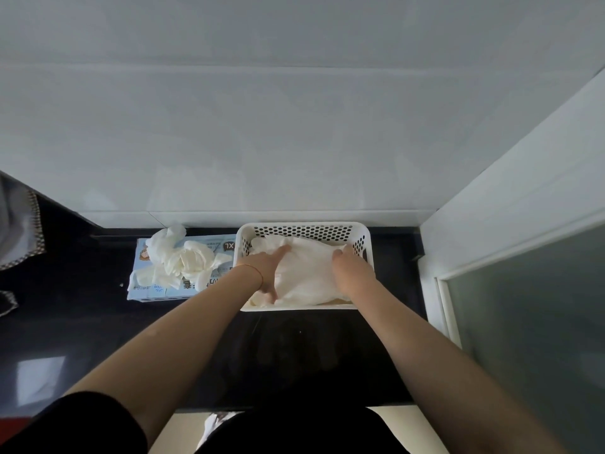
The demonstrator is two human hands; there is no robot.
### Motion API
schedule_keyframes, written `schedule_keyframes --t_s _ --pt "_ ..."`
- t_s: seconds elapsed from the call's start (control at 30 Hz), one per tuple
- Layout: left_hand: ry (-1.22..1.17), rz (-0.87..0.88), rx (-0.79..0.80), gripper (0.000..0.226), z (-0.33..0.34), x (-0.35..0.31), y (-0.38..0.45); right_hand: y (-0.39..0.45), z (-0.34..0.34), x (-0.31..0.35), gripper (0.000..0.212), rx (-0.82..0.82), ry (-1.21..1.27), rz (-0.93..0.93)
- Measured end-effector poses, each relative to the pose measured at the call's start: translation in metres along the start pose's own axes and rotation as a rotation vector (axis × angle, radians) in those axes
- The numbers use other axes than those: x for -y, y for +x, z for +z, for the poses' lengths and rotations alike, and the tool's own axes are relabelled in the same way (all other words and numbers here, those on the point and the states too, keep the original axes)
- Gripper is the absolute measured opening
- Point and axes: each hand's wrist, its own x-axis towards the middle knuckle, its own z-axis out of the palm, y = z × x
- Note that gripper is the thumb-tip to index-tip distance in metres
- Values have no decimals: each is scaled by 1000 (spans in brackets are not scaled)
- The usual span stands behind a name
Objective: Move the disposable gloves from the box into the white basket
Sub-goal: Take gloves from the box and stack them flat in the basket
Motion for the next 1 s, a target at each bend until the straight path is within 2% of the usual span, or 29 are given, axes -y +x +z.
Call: schedule_keyframes --t_s 0.1,0.17,0.23,0.27,0.33,0.4,0.47,0.53,0.6,0.67,0.8,0.9,1.0 --pt "-42 12 25 134 2 -2 5 -3 -1 4 43 -57 -5 24" --pt "-74 31 33 130 -1 -1 6 -4 -5 7 41 -65 3 47" --pt "-132 55 30 114 -8 3 5 -5 -13 14 41 -71 -1 27" --pt "-152 71 -7 98 -12 5 2 -5 -18 19 40 -91 16 11" --pt "-174 83 -201 54 -22 11 -4 -5 -30 34 36 -162 67 -31" --pt "-346 30 -465 20 -28 18 -14 -4 -40 53 26 -251 144 -83" --pt "-494 -44 -648 14 -34 29 -24 -3 -46 72 15 -320 250 -126" --pt "-505 -94 -726 15 -33 58 -38 -4 -47 101 13 -336 330 -191" --pt "-494 -154 -718 16 -27 93 -47 -6 -45 131 17 -299 376 -257" --pt "-511 -207 -625 18 -18 128 -55 -6 -39 164 21 -228 430 -296" --pt "-536 -141 -411 25 -1 169 -70 -3 -22 212 21 -128 443 -270" --pt "-507 -122 -458 2 7 187 -75 -1 -14 228 6 -123 348 -196" --pt "-519 -115 -534 13 6 196 -77 0 -14 231 11 -162 344 -146"
